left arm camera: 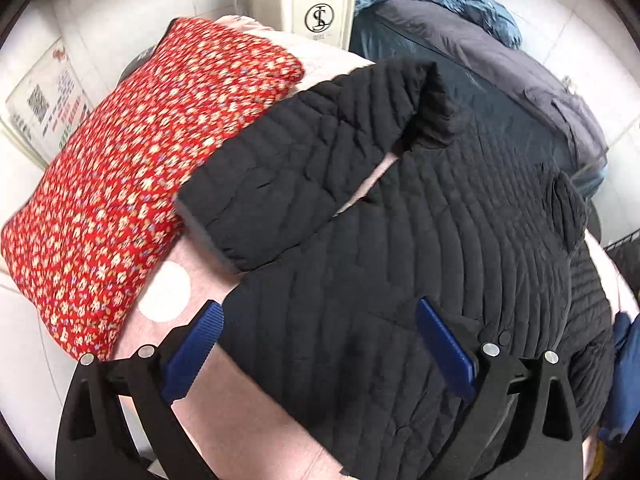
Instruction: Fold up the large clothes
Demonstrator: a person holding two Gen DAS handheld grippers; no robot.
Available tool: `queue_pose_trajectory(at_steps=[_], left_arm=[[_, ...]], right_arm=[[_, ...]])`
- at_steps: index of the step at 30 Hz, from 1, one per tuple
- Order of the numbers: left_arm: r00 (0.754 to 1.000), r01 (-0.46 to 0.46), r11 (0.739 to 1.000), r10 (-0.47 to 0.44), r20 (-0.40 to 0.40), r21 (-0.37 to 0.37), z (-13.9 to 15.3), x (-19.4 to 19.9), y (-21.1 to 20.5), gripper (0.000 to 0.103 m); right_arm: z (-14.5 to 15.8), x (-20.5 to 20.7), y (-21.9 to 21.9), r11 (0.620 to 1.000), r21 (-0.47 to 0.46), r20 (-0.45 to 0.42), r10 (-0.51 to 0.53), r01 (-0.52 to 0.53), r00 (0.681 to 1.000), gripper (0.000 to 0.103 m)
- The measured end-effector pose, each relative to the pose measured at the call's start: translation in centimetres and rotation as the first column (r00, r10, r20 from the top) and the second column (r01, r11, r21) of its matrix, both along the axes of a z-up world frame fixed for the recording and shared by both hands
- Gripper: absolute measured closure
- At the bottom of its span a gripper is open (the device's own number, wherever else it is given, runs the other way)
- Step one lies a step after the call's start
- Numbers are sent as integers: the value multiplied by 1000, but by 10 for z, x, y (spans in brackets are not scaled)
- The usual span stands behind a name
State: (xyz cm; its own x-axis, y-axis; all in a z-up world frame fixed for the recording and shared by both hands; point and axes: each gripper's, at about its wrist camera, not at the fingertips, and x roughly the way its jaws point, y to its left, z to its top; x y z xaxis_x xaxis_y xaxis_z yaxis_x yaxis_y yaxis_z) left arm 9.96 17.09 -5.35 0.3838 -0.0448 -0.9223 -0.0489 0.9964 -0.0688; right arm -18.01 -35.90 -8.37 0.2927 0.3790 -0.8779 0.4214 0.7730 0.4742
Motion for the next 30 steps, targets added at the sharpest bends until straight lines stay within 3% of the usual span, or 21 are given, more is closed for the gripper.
queue_pose_trajectory(at_steps=[4,12,16,23,25,27,30], left_arm=[[997,-74,996,75,9,-51,4,-9,30,6],[982,-180,979,174,-73,-97,-28,-40,79,7],[973,-215,966,198,-120,-143,-47,-40,81,7],[974,-189,967,163,-155,-170,-65,-37,58,7],[975,-177,969,149,-168,-171,-68,-38,50,7],[976,-159,972,129,-175,-174,-70,-41,42,7],[979,-130,978,100,-178,-164,-69,-46,34,7]], right_arm=[[-7,6,26,997,-7,-10,76,-76,997,6],[-45,4,44,994,35,-107,102,-99,989,6],[-76,7,60,986,103,-149,144,-130,978,6],[-111,16,105,958,85,-167,285,-274,944,6],[-117,18,116,946,101,-141,320,-308,937,15],[-119,17,122,941,93,-136,336,-326,932,48],[-110,13,115,948,79,-93,315,-308,945,79]])
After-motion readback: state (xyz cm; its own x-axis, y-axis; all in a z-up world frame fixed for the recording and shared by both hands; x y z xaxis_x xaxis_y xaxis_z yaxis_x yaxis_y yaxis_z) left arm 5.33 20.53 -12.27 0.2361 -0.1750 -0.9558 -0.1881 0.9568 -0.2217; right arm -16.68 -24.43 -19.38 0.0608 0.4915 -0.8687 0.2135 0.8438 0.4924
